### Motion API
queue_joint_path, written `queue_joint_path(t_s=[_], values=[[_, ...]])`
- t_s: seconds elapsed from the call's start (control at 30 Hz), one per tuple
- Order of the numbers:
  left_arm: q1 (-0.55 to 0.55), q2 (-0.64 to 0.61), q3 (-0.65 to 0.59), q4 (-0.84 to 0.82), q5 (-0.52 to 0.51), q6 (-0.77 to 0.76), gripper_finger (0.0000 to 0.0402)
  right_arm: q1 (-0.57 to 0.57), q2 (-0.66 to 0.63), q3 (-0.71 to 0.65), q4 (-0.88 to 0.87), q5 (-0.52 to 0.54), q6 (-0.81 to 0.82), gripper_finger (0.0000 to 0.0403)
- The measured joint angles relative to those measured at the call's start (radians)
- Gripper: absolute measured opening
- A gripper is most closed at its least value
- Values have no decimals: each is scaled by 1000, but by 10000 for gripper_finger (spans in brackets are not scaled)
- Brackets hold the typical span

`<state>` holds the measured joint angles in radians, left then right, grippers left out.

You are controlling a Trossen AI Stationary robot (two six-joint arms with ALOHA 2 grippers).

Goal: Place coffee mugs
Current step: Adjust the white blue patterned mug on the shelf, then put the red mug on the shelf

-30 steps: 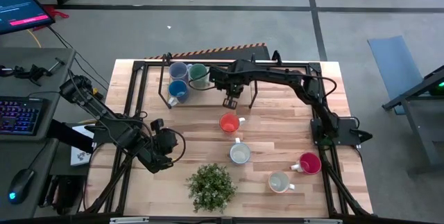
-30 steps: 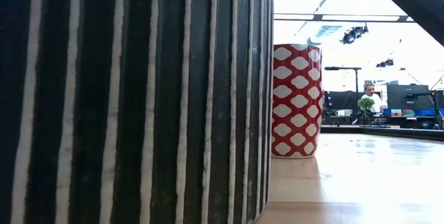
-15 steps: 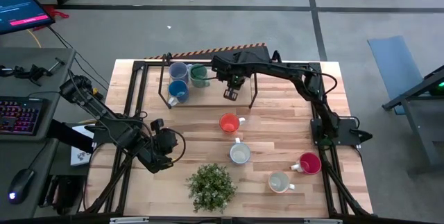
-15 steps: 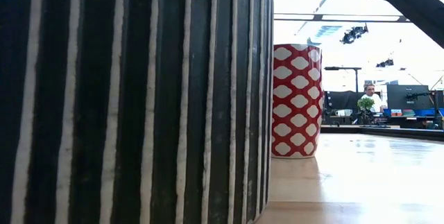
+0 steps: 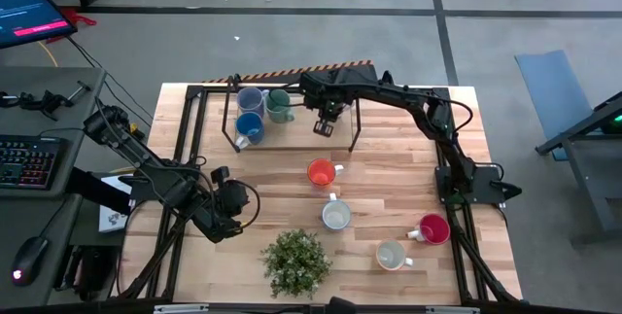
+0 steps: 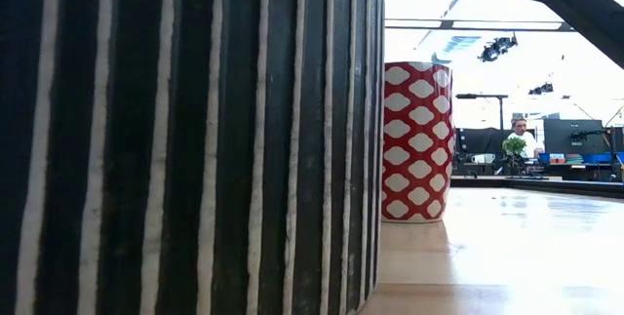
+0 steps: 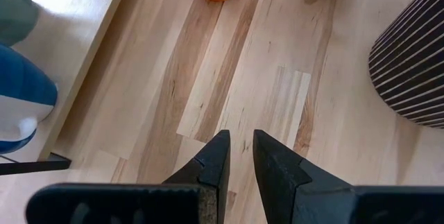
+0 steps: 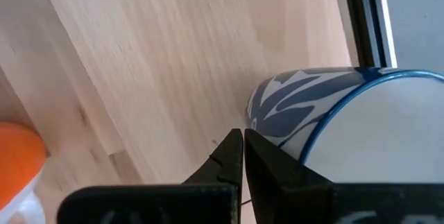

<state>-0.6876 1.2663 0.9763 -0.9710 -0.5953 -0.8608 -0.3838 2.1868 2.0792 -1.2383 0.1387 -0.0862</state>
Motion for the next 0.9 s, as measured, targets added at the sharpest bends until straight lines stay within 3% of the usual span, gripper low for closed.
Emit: queue_joint_path(t_s=[0.77,0.9], values=[[0,0,0,0,0,-1,55,-35,0,0,34,0,-13,5],[0,0,0,0,0,-1,55,-28,0,0,47,-51,-20,5]])
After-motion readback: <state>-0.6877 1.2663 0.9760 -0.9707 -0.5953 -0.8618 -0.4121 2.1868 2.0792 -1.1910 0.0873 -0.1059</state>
